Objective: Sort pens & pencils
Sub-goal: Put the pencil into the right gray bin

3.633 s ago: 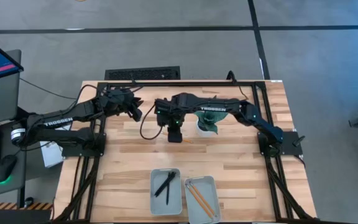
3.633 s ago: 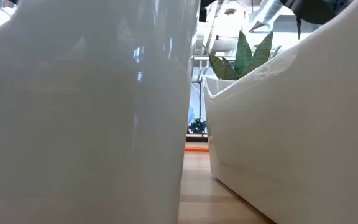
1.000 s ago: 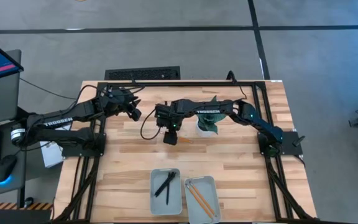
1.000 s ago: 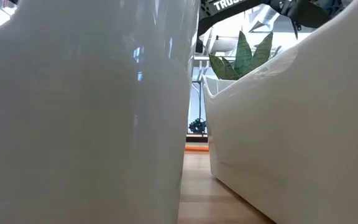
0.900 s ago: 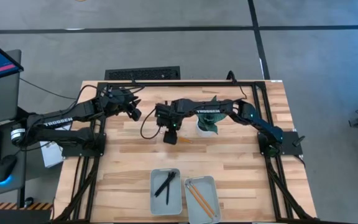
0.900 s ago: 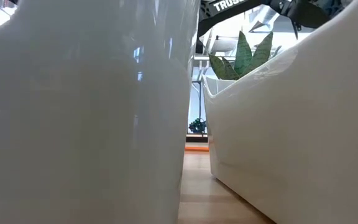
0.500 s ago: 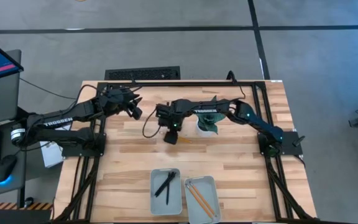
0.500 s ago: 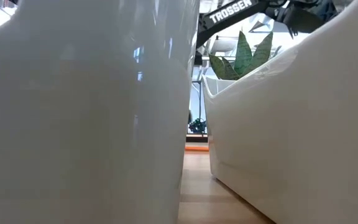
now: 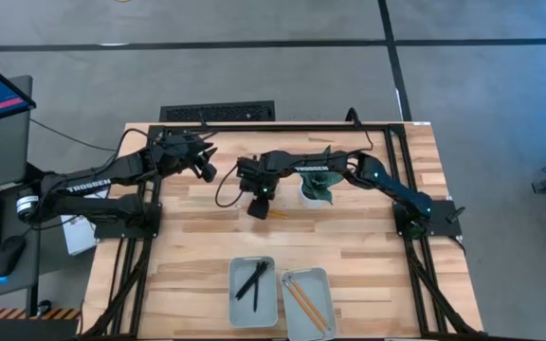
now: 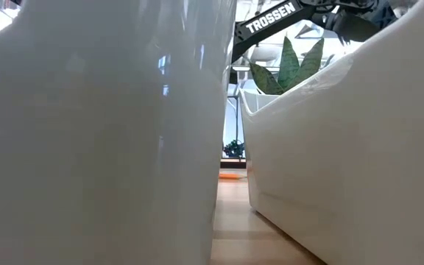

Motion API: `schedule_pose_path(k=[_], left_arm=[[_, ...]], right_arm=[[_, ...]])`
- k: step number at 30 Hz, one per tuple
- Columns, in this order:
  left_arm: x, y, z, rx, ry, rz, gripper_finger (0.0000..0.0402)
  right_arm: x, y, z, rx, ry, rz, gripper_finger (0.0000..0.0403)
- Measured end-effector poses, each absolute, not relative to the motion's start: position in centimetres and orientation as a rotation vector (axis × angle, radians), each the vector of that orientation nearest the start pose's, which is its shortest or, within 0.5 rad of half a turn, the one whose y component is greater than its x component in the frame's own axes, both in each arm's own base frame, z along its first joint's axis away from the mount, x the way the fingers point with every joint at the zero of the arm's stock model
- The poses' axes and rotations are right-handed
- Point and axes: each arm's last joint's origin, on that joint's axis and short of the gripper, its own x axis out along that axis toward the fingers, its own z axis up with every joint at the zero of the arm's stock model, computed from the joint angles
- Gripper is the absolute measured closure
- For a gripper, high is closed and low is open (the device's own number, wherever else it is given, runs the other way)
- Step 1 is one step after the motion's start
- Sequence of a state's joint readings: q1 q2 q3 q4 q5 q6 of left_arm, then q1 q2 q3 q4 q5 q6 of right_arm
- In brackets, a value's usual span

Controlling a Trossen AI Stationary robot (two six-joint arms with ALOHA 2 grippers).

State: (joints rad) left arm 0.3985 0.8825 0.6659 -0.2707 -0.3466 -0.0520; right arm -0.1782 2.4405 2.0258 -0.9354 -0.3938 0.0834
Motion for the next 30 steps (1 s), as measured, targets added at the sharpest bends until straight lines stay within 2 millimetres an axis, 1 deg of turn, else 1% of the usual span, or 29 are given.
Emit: schedule_pose_path(k=[8,13,17,26,30], left_arm=[[17.0,8.2,26.9,-0.037,0.489,0.736,0.0323],[17.0,8.2,26.9,-0.037,0.491,0.736,0.0323],[17.0,8.2,26.9,-0.037,0.491,0.736,0.0323],[17.0,8.2,26.9,-0.024,0.498,0.732,0.0323],[17.0,8.2,26.9,-0.006,0.505,0.728,0.0323]], right_arm=[[48.6,-6.4,13.8,0.394,1.315,0.159,0.0248],[48.7,-5.7,13.7,0.297,1.328,0.103,0.0254],[48.8,-5.2,13.7,0.261,1.333,0.081,0.0262],[48.8,-5.1,13.7,0.251,1.333,0.071,0.0289],[48.8,-5.0,13.7,0.216,1.336,0.050,0.0299]])
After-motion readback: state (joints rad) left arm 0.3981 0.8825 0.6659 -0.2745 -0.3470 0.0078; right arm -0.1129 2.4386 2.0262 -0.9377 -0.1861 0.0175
